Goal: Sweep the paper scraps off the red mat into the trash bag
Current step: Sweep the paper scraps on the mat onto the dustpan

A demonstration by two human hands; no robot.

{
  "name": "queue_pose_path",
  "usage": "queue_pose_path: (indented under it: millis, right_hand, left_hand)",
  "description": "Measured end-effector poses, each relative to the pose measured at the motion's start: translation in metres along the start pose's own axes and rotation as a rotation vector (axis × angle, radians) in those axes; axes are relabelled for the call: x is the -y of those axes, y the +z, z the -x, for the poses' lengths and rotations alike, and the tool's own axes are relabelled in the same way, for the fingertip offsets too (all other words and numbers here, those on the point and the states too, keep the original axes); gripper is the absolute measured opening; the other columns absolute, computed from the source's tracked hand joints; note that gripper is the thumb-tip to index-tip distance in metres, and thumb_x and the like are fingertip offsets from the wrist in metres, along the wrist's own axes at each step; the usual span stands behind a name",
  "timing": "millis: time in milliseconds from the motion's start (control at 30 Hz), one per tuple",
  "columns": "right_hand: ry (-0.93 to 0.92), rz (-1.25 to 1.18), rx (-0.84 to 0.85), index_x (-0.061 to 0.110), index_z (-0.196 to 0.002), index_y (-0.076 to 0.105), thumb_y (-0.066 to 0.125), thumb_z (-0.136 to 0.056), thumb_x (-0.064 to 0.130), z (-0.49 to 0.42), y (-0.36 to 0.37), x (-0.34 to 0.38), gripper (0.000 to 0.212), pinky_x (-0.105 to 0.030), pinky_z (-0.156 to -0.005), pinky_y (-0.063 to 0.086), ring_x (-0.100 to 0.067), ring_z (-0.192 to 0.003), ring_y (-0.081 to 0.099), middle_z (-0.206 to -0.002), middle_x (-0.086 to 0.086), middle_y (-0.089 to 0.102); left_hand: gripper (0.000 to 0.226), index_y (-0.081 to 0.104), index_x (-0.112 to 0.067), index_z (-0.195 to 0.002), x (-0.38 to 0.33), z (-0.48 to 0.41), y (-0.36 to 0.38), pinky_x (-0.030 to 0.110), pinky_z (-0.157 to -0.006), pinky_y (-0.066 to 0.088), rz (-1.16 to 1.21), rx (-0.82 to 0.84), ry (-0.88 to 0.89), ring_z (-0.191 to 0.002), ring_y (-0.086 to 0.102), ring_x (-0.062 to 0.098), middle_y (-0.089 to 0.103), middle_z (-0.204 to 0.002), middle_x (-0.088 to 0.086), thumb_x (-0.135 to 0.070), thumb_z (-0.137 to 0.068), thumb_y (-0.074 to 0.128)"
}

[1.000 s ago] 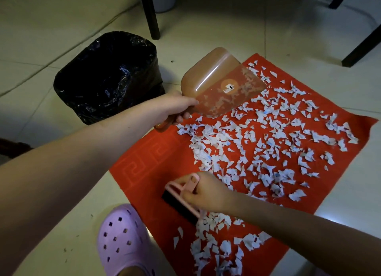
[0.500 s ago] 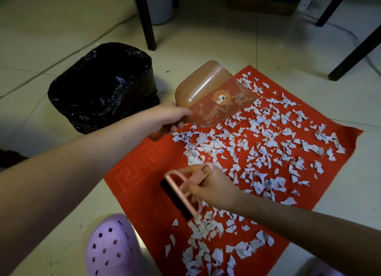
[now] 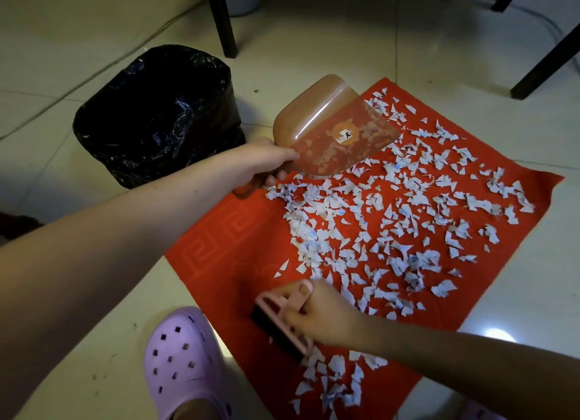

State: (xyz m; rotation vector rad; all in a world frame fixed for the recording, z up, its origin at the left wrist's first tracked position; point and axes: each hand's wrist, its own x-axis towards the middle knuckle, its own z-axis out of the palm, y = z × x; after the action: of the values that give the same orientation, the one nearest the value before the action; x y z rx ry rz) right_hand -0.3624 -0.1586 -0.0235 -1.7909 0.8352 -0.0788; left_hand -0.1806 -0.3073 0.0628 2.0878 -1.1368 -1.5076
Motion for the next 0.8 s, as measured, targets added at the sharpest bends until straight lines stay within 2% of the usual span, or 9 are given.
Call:
queue_pose_path:
  millis: [133,200,300,400,433,533,667,733,800]
  right_hand:
    - [0.027,-0.005,-0.259,0.024,-0.128,0.056,0.049,-0.096,0.016,-0.008,-0.039,0.01,0.034,-0.038,-0.048,0.056,-0.017,-0.052,0.064,-0.074,-0.004,0.069]
    - [-0.01,0.014,-0.327,0.023,-0.126,0.058,0.05,-0.095,0.016,-0.011,-0.052,0.013,0.034,-0.041,-0.048,0.055,-0.017,-0.05,0.062,-0.068,0.002,0.067]
    - [-0.028,-0.067,-0.314,0.023,-0.123,0.061,0.054,-0.092,0.015,-0.012,-0.054,0.013,0.032,-0.038,-0.052,0.057,-0.014,-0.054,0.067,-0.069,0.004,0.069]
    - [0.026,-0.123,-0.193,0.022,-0.121,0.061,0.055,-0.092,0.012,-0.012,-0.038,0.01,0.031,-0.024,-0.051,0.055,-0.01,-0.06,0.069,-0.078,0.002,0.071]
    - [0.024,-0.096,-0.16,0.022,-0.122,0.061,0.055,-0.092,0.013,-0.013,-0.031,0.007,0.032,-0.024,-0.05,0.055,-0.01,-0.06,0.069,-0.08,0.0,0.071]
    - [0.029,-0.017,-0.124,0.022,-0.124,0.061,0.053,-0.09,0.015,-0.019,-0.022,-0.003,0.035,-0.041,-0.057,0.058,-0.021,-0.062,0.069,-0.082,-0.004,0.072]
    - [0.172,0.012,-0.221,0.018,-0.124,0.059,0.052,-0.092,0.014,-0.027,-0.047,-0.006,0.032,-0.041,-0.058,0.059,-0.021,-0.064,0.069,-0.081,-0.006,0.07]
    - [0.154,0.079,-0.331,0.021,-0.125,0.057,0.051,-0.093,0.017,-0.025,-0.065,-0.004,0.033,-0.039,-0.054,0.058,-0.018,-0.061,0.069,-0.077,-0.004,0.069]
    - [0.094,0.076,-0.393,0.022,-0.125,0.058,0.052,-0.092,0.017,-0.019,-0.077,-0.001,0.033,-0.044,-0.052,0.056,-0.019,-0.058,0.069,-0.071,-0.004,0.07]
  left_hand:
    - [0.026,0.057,-0.009,-0.106,0.001,-0.001,0.0,0.021,-0.046,0.035,-0.01,-0.005,-0.008,-0.038,0.039,0.01,0.05,-0.056,0.001,-0.033,-0.095,0.054]
    - [0.025,0.056,-0.01,-0.105,0.0,-0.001,0.0,0.021,-0.045,0.035,-0.015,-0.007,-0.012,-0.037,0.039,0.009,0.049,-0.056,0.0,-0.033,-0.095,0.054]
    - [0.021,0.055,-0.012,-0.099,-0.004,0.0,0.001,0.021,-0.045,0.034,-0.013,-0.004,-0.008,-0.037,0.038,0.01,0.049,-0.055,0.0,-0.032,-0.095,0.054]
    - [0.019,0.055,-0.012,-0.097,-0.007,0.002,0.004,0.022,-0.045,0.034,-0.017,0.002,-0.002,-0.04,0.038,0.011,0.049,-0.055,0.0,-0.031,-0.095,0.054]
    - [0.02,0.055,-0.012,-0.098,-0.007,0.002,0.006,0.022,-0.046,0.034,-0.022,0.009,-0.002,-0.041,0.038,0.011,0.049,-0.055,0.0,-0.032,-0.095,0.054]
    - [0.019,0.054,-0.013,-0.096,-0.008,0.003,0.009,0.022,-0.046,0.034,-0.024,0.023,-0.009,-0.043,0.038,0.011,0.049,-0.056,0.0,-0.031,-0.095,0.055]
    - [0.019,0.054,-0.012,-0.094,-0.009,0.002,0.011,0.022,-0.047,0.034,-0.036,0.017,-0.002,-0.042,0.038,0.011,0.049,-0.057,0.001,-0.032,-0.094,0.055]
    - [0.02,0.054,-0.011,-0.096,-0.008,0.002,0.011,0.022,-0.047,0.034,-0.042,0.022,0.004,-0.042,0.037,0.012,0.049,-0.057,0.001,-0.031,-0.094,0.055]
    - [0.02,0.054,-0.011,-0.098,-0.008,0.001,0.01,0.022,-0.047,0.034,-0.034,0.022,0.002,-0.043,0.038,0.012,0.049,-0.057,0.001,-0.031,-0.095,0.054]
